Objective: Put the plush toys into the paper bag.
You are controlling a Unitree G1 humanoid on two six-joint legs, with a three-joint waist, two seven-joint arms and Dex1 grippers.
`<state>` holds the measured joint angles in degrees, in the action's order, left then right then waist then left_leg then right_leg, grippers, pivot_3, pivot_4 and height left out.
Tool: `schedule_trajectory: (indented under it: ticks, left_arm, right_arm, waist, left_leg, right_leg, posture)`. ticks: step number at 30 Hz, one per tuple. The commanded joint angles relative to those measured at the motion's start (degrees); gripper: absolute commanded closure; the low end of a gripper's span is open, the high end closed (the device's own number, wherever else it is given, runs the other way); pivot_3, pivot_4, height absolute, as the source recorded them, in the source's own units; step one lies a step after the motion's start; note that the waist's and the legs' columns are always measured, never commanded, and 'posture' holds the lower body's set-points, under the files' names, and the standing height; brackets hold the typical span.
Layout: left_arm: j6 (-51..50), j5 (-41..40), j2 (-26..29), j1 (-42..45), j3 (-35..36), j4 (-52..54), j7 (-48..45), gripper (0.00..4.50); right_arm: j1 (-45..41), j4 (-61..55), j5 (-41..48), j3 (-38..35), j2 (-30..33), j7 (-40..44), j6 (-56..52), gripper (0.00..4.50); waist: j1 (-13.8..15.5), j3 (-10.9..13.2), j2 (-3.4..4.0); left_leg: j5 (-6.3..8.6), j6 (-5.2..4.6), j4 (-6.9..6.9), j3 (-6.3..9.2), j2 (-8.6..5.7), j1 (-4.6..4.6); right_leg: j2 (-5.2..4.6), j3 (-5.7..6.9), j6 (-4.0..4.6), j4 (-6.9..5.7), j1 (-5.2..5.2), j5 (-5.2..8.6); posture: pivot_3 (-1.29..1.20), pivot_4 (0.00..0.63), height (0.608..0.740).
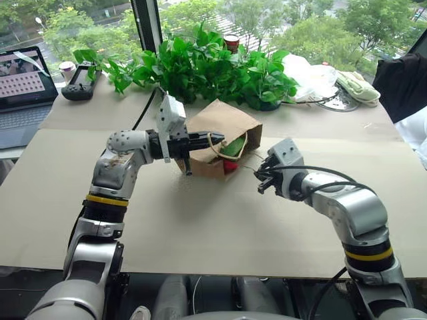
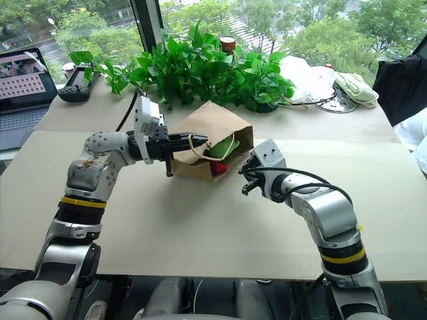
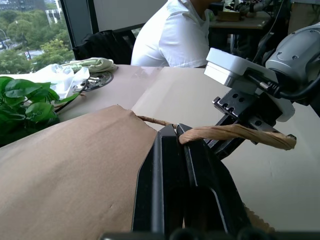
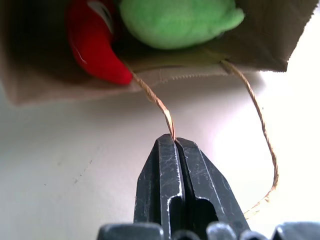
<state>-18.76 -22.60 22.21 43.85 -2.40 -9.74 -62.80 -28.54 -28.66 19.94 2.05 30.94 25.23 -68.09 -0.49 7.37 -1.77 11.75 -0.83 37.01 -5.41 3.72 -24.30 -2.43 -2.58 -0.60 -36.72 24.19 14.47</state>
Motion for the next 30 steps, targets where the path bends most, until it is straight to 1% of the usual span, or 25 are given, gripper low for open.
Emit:
schedule_trajectory:
  ticks: [1, 4, 7, 10, 16, 19, 23, 28, 30]
  left_arm:
    - [0.25, -2.52, -2.52, 2.11, 4.31, 0.94, 6.03, 4.5]
    - [-0.92, -3.74, -4.23, 1.79, 6.3, 2.6, 10.17, 4.5]
    - [-3.01, -5.06, -5.19, -0.73, 7.8, 5.71, 14.41, 4.5]
    - [-3.98, -5.16, -5.27, -4.25, 8.47, 7.64, 17.39, 4.5]
    - [-6.32, -6.42, -4.99, -8.99, 8.79, 10.06, 19.42, 4.5]
    - [-8.38, -7.53, -5.31, -9.89, 8.73, 11.2, 20.35, 4.5]
    - [-10.38, -9.18, -6.11, -9.52, 7.86, 13.04, 20.94, 4.5]
    - [-10.65, -8.98, -6.05, -8.89, 6.72, 12.73, 20.81, 4.5]
    - [-10.71, -9.52, -5.97, -8.84, 6.64, 12.8, 20.41, 3.92]
  right_arm:
    - [-4.9, -6.33, 3.02, -7.32, 2.82, 1.85, 1.39, 4.41]
    - [-7.83, -8.59, 4.5, -9.7, 4.0, 1.9, 0.86, 4.41]
    - [-12.31, -10.08, 6.23, -11.38, 3.43, 0.98, -0.25, 4.41]
    - [-14.06, -11.28, 7.33, -10.12, 2.71, 0.63, -0.03, 4.41]
    - [-12.01, -11.37, 7.48, -5.32, 2.41, 0.02, -0.68, 4.41]
    - [-9.95, -10.59, 7.39, -2.96, 3.48, 0.29, -1.63, 4.41]
    - [-8.58, -9.36, 6.73, -1.96, 4.36, -0.14, -1.91, 4.41]
    - [-8.62, -8.47, 6.61, -2.35, 4.14, -1.39, -2.33, 4.41]
    - [-8.7, -8.26, 6.6, -3.09, 3.68, -2.26, -2.66, 4.5]
  waist:
    - [-0.2, 0.0, 0.0]
    - [-0.31, 0.0, 0.0]
    - [-0.36, 0.0, 0.0]
    - [-0.31, 0.0, 0.01]
    - [-0.22, 0.0, 0.01]
    - [-0.05, 0.0, 0.01]
    - [-0.13, 0.0, 0.01]
    - [-0.34, 0.0, 0.01]
    - [-0.38, 0.0, 0.01]
  left_leg:
    - [0.0, 0.0, -0.01, 0.04, 0.0, -0.01]
    - [0.0, 0.0, -0.02, 0.22, 0.01, 0.02]
    - [0.0, 0.0, -0.02, 0.33, 0.01, 0.02]
    - [0.0, 0.0, -0.03, 0.35, 0.01, 0.03]
    - [0.0, 0.0, -0.01, 0.34, 0.01, 0.03]
    - [0.0, 0.01, -0.01, 0.33, 0.0, 0.02]
    - [0.0, 0.01, -0.01, 0.34, -0.01, 0.03]
    - [0.0, 0.01, -0.02, 0.34, 0.0, 0.05]
    - [-0.01, 0.01, -0.02, 0.35, 0.01, 0.06]
  right_leg:
    - [0.0, 0.0, 0.0, 0.01, 0.0, 0.0]
    - [0.02, -0.01, 0.0, -0.02, 0.0, 0.0]
    - [0.02, -0.02, 0.0, -0.02, -0.02, 0.0]
    - [0.0, -0.05, 0.0, -0.03, -0.03, 0.0]
    - [-0.02, -0.03, 0.0, -0.03, -0.05, 0.0]
    - [-0.05, 0.0, 0.0, -0.02, -0.06, 0.0]
    - [-0.06, -0.01, 0.0, -0.02, -0.06, 0.0]
    - [-0.02, -0.01, 0.01, -0.02, -0.05, 0.0]
    - [-0.01, -0.02, 0.01, -0.03, -0.04, 0.0]
  posture:
    - [0.0, 0.15, 0.74]
    - [0.0, 0.15, 0.74]
    - [0.0, 0.15, 0.74]
    - [0.0, 0.15, 0.74]
    - [0.0, 0.15, 0.74]
    - [0.0, 0.15, 0.74]
    - [0.0, 0.15, 0.74]
    - [0.0, 0.15, 0.74]
    - [0.0, 0.15, 0.74]
